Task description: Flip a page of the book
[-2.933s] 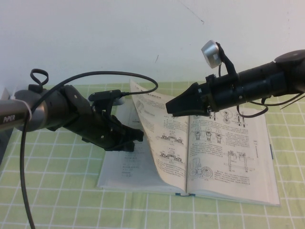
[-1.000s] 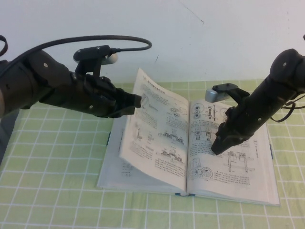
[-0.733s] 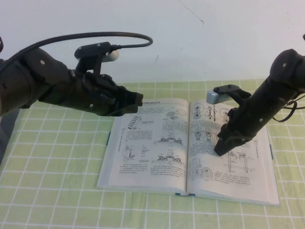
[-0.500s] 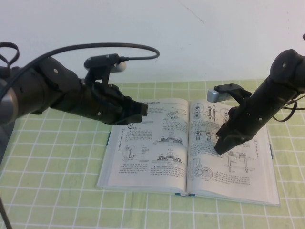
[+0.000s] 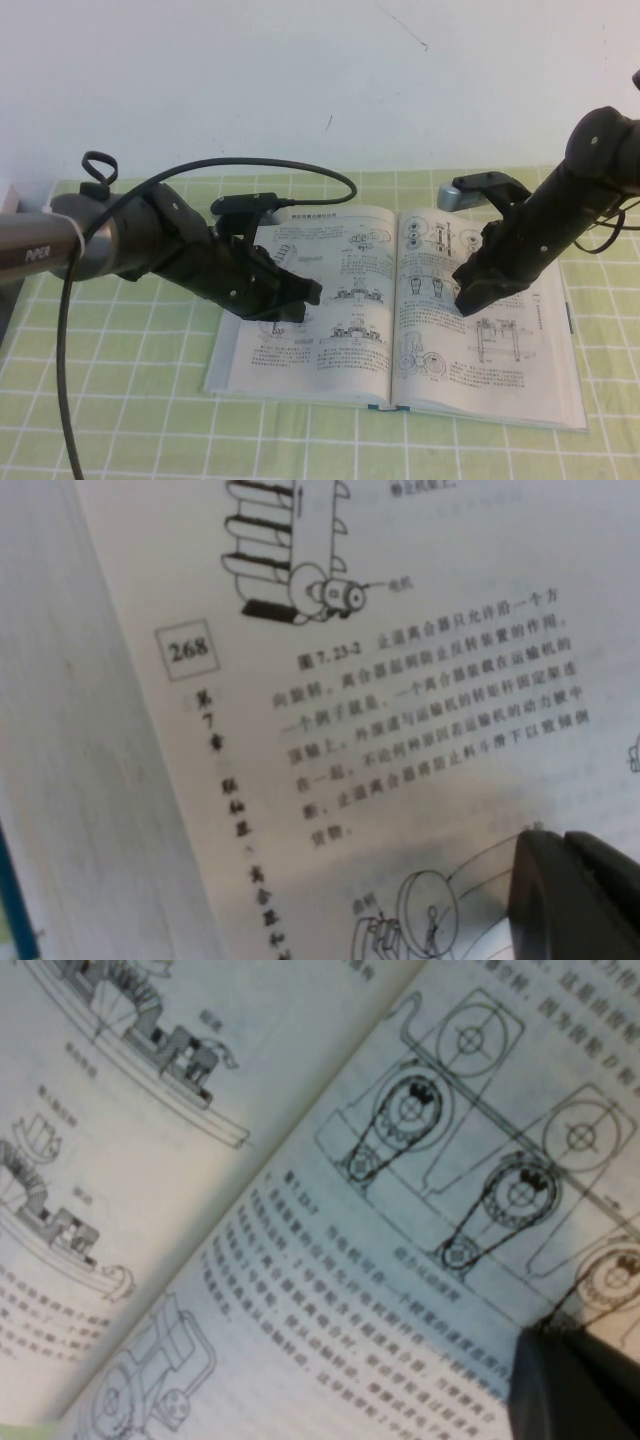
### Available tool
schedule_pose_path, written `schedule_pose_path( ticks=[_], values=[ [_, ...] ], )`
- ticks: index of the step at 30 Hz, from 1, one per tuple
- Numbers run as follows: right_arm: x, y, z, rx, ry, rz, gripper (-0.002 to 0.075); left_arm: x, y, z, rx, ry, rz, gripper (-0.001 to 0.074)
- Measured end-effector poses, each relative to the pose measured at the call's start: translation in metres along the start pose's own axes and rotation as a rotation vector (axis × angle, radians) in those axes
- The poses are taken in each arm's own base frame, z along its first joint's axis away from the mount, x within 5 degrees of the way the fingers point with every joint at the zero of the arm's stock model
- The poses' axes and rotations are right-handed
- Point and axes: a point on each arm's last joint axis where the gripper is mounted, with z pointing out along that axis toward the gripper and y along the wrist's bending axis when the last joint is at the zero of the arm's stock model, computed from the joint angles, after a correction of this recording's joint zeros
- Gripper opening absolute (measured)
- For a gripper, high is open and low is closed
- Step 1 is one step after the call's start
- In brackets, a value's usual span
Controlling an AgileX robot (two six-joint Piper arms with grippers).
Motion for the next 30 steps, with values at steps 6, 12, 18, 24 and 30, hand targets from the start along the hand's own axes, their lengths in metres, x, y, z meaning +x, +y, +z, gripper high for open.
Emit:
schedule_pose_path(
  ticks=[6, 12, 18, 24, 30],
  values=[
    [0.001, -0.002, 0.005, -0.002, 0.009, 0.02, 0.0, 0.0, 0.0, 0.001, 0.003, 0.002, -0.005, -0.0004],
    [-0.001, 0.0, -0.011, 0.056, -0.009, -0.025, -0.0002, -0.004, -0.007, -0.014, 0.001, -0.017, 0.046, -0.0004],
    [-0.004, 0.028, -0.092, 0.227, -0.145, -0.169, -0.0002, -0.02, -0.037, -0.083, -0.011, -0.198, 0.173, -0.0004],
    [0.017, 0.069, -0.19, 0.436, -0.307, -0.271, -0.0002, -0.024, -0.07, -0.169, -0.047, -0.455, 0.301, -0.0004],
    [0.06, 0.113, -0.275, 0.623, -0.483, -0.305, -0.0003, -0.006, -0.101, -0.258, -0.083, -0.735, 0.406, -0.0004]
  ],
)
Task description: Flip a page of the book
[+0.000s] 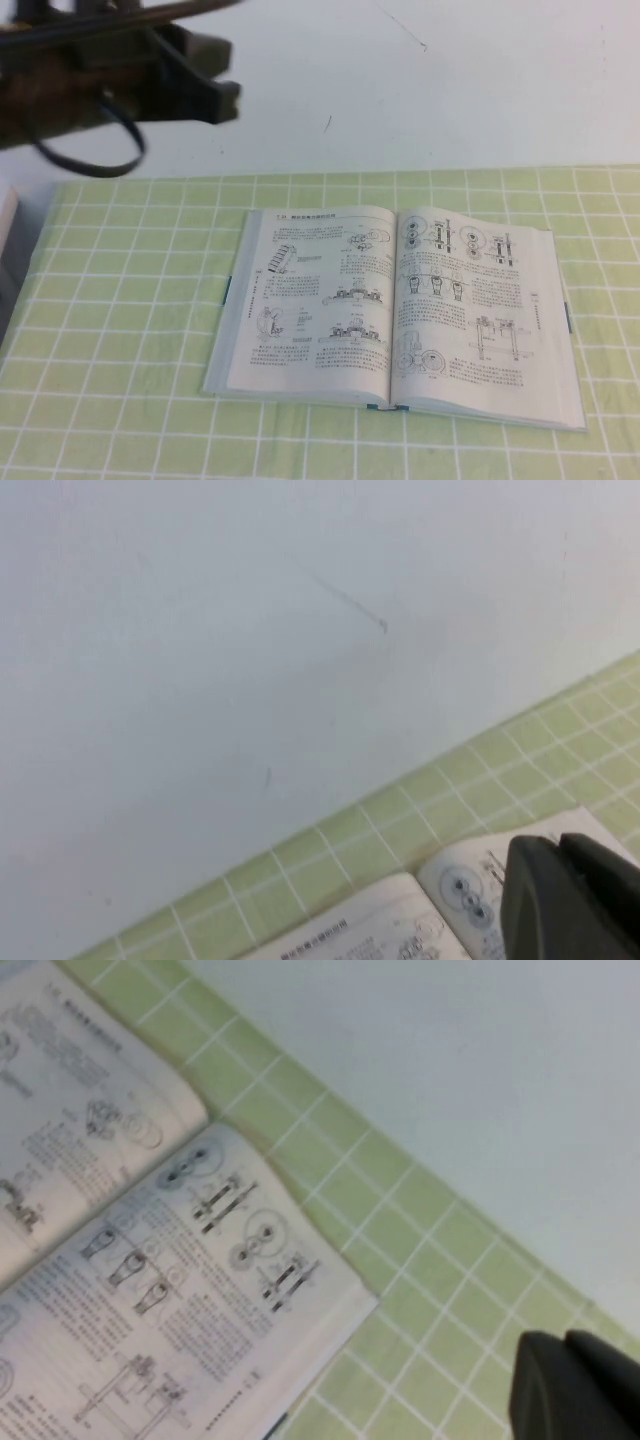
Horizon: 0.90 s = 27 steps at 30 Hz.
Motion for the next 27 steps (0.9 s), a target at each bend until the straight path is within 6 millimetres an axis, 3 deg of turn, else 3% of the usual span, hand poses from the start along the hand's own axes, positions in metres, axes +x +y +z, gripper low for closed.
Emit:
schedule_pose_path(
  ticks=[5, 11, 16, 21, 27],
  values=[
    [0.01, 0.004, -0.066, 0.087, -0.112, 0.001, -0.0003, -0.004, -0.008, -0.05, -0.052, -0.126, 0.062, -0.0004],
    [0.058, 0.027, -0.103, 0.137, -0.129, -0.013, -0.0003, 0.036, -0.008, -0.085, -0.145, -0.218, 0.058, -0.0004],
    [0.113, 0.054, -0.107, 0.164, -0.181, 0.03, -0.0003, 0.088, -0.012, -0.109, -0.165, -0.209, 0.035, -0.0004],
    [0.17, 0.083, -0.097, 0.191, -0.266, 0.087, -0.0003, 0.136, -0.014, -0.123, -0.172, -0.176, 0.044, -0.0004],
    [0.23, 0.113, -0.071, 0.187, -0.31, 0.181, -0.0003, 0.161, -0.016, -0.131, -0.17, -0.179, 0.017, -0.0004]
  ],
)
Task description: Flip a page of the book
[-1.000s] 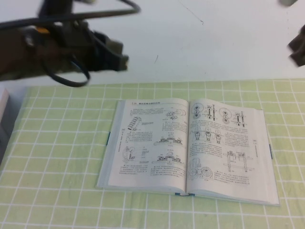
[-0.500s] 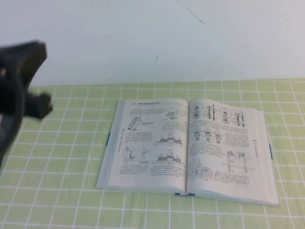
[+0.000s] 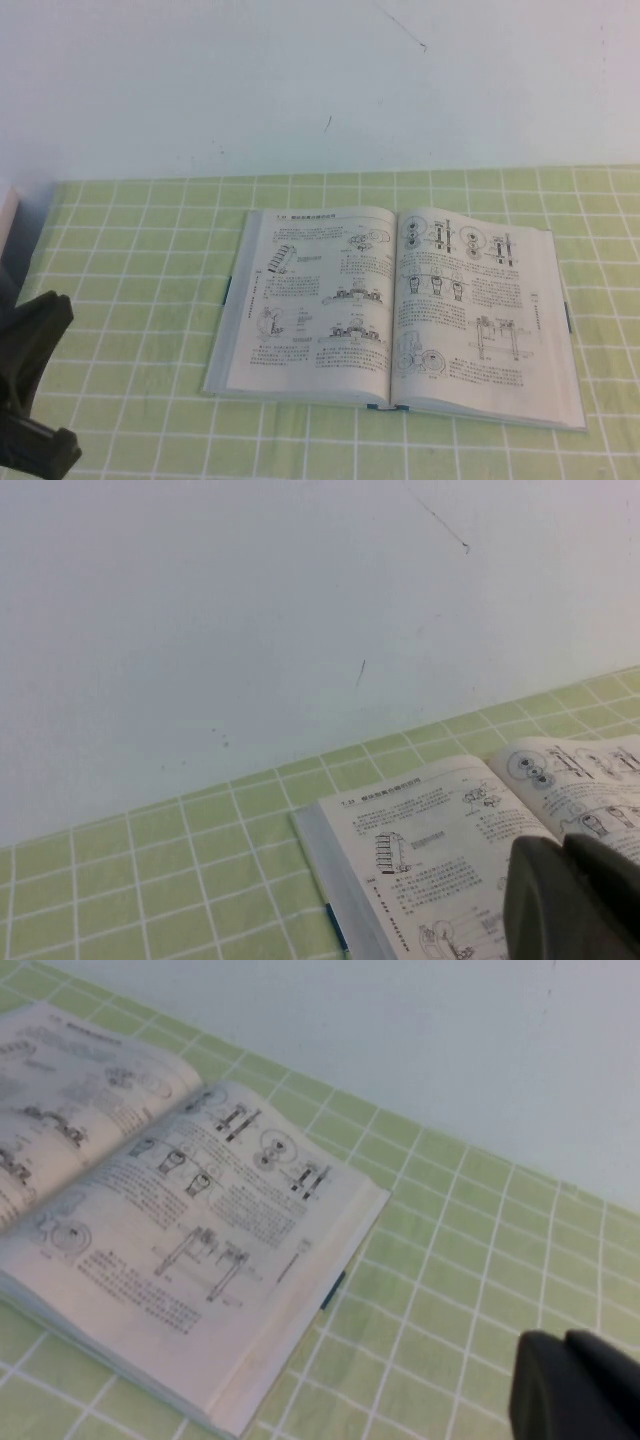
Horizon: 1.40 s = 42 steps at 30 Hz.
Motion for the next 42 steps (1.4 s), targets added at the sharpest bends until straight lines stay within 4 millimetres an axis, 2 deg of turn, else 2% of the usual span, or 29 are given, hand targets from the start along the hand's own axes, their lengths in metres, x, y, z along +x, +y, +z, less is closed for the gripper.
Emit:
schedule_pose_path(
  ticks=[5, 17, 27, 33, 42],
  values=[
    [0.025, 0.007, 0.003, -0.002, 0.005, 0.006, -0.0003, -0.002, 0.002, -0.001, -0.026, -0.036, 0.004, -0.0004],
    [0.037, 0.011, 0.002, -0.028, 0.111, 0.009, -0.0003, -0.005, 0.005, -0.001, -0.052, -0.071, 0.002, -0.0004],
    [0.038, 0.011, 0.002, -0.031, 0.126, 0.011, -0.0003, 0.0, 0.001, 0.0, -0.008, -0.013, -0.003, -0.0004],
    [0.038, 0.011, 0.002, -0.031, 0.126, 0.011, -0.0003, 0.005, -0.004, -0.001, 0.046, 0.041, -0.111, -0.0004],
    [0.038, 0.011, 0.002, -0.031, 0.126, 0.011, -0.0003, 0.01, -0.006, -0.001, 0.065, 0.092, -0.021, -0.0004]
  ],
)
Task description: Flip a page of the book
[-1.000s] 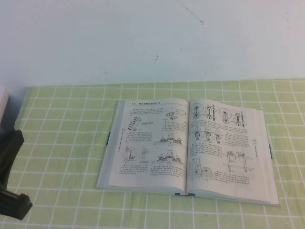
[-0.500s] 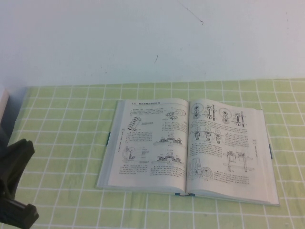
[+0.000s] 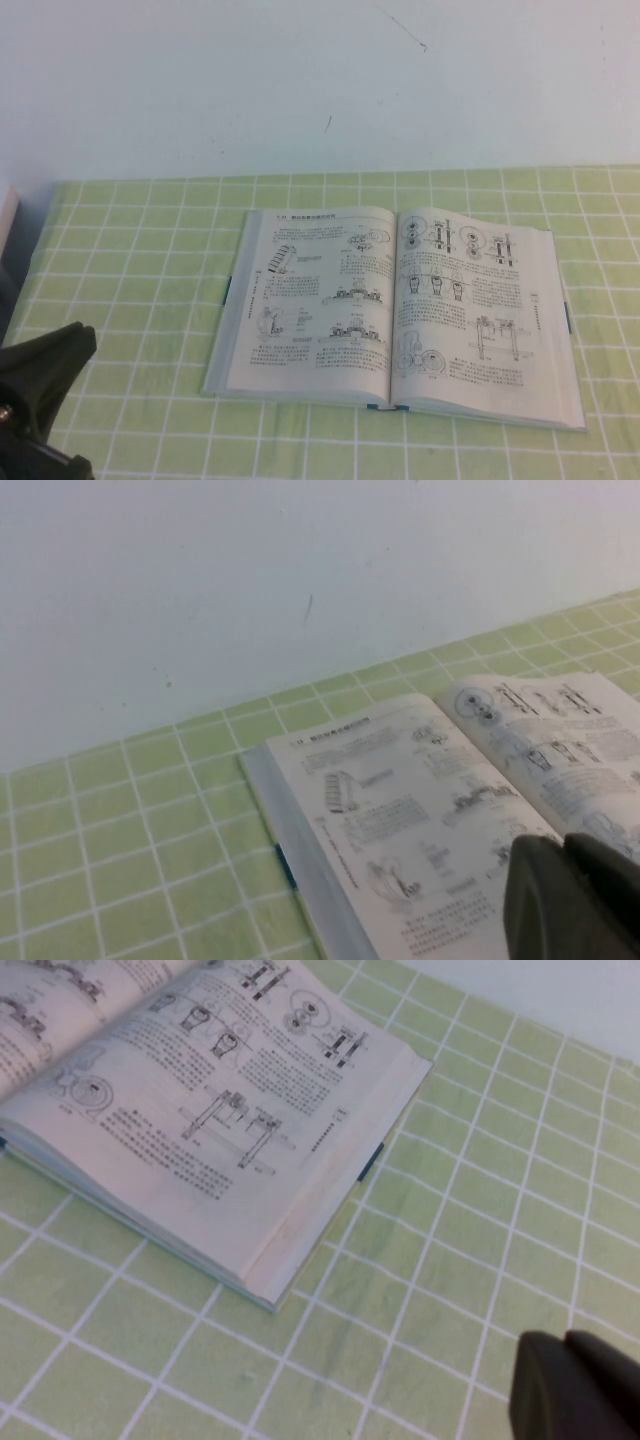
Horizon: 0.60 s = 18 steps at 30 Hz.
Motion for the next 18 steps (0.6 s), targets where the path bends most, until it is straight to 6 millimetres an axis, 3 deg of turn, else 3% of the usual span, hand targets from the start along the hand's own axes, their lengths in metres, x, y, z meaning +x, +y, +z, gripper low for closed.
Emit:
schedule_pose_path(
  ticks=[4, 9, 18],
  values=[
    [0.0, 0.0, 0.0, 0.0, 0.0, 0.0, -0.0003, 0.004, 0.012, 0.001, -0.125, -0.121, -0.001, -0.0004],
    [0.0, 0.0, 0.0, 0.0, 0.0, 0.0, -0.0003, 0.023, 0.033, -0.007, -0.35, -0.252, 0.015, -0.0004],
    [0.0, 0.0, 0.0, 0.0, 0.0, 0.0, -0.0003, 0.049, 0.038, -0.027, -0.493, -0.153, 0.174, -0.0004]
  ],
)
